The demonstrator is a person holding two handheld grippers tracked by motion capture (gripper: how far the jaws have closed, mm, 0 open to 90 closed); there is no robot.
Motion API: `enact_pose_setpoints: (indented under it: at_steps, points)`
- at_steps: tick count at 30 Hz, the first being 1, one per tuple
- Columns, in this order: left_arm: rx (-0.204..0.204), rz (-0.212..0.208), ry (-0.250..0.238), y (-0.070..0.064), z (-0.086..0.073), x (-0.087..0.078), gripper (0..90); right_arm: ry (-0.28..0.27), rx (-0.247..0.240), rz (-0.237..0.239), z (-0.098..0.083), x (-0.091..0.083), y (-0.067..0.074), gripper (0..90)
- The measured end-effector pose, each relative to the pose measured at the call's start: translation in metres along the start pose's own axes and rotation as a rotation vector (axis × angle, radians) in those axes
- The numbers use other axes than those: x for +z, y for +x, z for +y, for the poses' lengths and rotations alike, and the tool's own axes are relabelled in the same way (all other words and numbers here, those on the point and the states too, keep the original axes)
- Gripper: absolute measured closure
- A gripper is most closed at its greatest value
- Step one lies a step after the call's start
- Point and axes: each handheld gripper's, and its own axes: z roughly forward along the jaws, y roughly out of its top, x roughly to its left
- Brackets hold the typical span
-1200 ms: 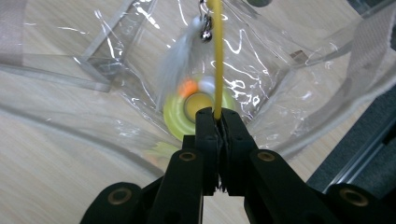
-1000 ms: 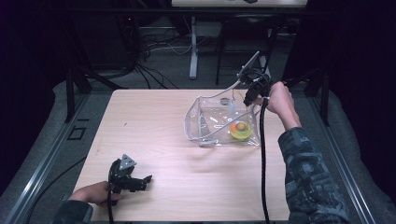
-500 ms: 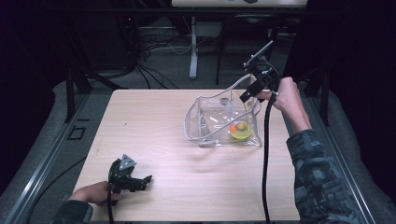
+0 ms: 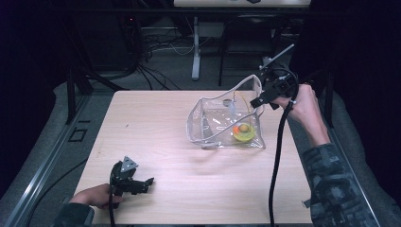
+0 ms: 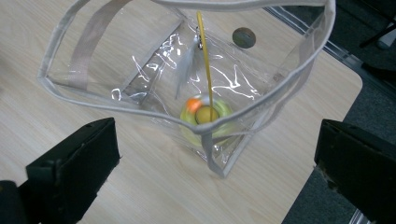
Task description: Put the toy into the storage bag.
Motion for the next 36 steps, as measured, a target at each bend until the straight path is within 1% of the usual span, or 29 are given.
enact_pose_setpoints:
  at_steps: [6,9,13,21,22,23,24,25,27,28,29,30,32,33,35,36]
  points:
    - [-0.004,-0.001,-0.001,0.000,0.000,0.000,0.0,-0.029,0.012,-0.007,-0.019,-0.005,-0.003,0.0]
    - [-0.001,-0.001,0.001,0.000,0.000,0.000,0.0,-0.042,0.018,-0.016,-0.032,-0.005,-0.005,0.0]
    - [0.000,0.003,-0.003,0.000,0.000,0.000,0.0,-0.039,0.031,-0.020,-0.046,-0.001,-0.007,0.0]
    - [0.000,0.003,-0.003,0.000,0.000,0.000,0.0,-0.004,0.081,-0.020,-0.080,0.015,-0.016,0.0]
    - [0.000,0.003,-0.003,0.000,0.000,0.000,0.0,-0.001,0.087,-0.016,-0.084,0.017,-0.018,0.0]
    - [0.000,0.003,-0.003,0.000,0.000,0.000,0.0,0.013,0.100,-0.012,-0.091,0.022,-0.020,0.0]
    - [0.000,0.003,-0.003,0.000,0.000,0.000,0.0,0.013,0.100,-0.012,-0.091,0.022,-0.020,0.0]
    - [0.000,0.003,-0.003,0.000,0.000,0.000,0.0,0.013,0.113,-0.009,-0.098,0.027,-0.023,0.0]
    - [0.000,0.003,-0.003,0.000,0.000,0.000,0.0,0.024,0.115,-0.007,-0.100,0.029,-0.024,0.0]
    - [0.000,0.003,-0.003,0.000,0.000,0.000,0.0,0.019,0.125,-0.004,-0.103,0.031,-0.024,0.0]
    - [0.000,0.003,-0.003,0.000,0.000,0.000,0.0,0.033,0.131,-0.010,-0.106,0.033,-0.025,0.0]
    - [0.000,0.003,-0.003,0.000,0.000,0.000,0.0,0.032,0.134,-0.009,-0.108,0.035,-0.025,0.0]
    - [0.000,0.003,-0.003,0.000,0.000,0.000,0.0,0.061,0.148,-0.022,-0.110,0.038,-0.027,0.0]
    - [-0.001,0.003,-0.003,0.000,0.000,0.000,0.0,0.065,0.149,-0.045,-0.113,0.038,-0.029,0.0]
    - [-0.001,0.003,-0.003,0.000,0.000,0.000,0.0,0.064,0.153,-0.039,-0.114,0.039,-0.029,0.0]
    - [-0.001,0.003,-0.004,0.000,0.000,0.000,0.0,0.061,0.157,-0.025,-0.115,0.040,-0.029,0.0]
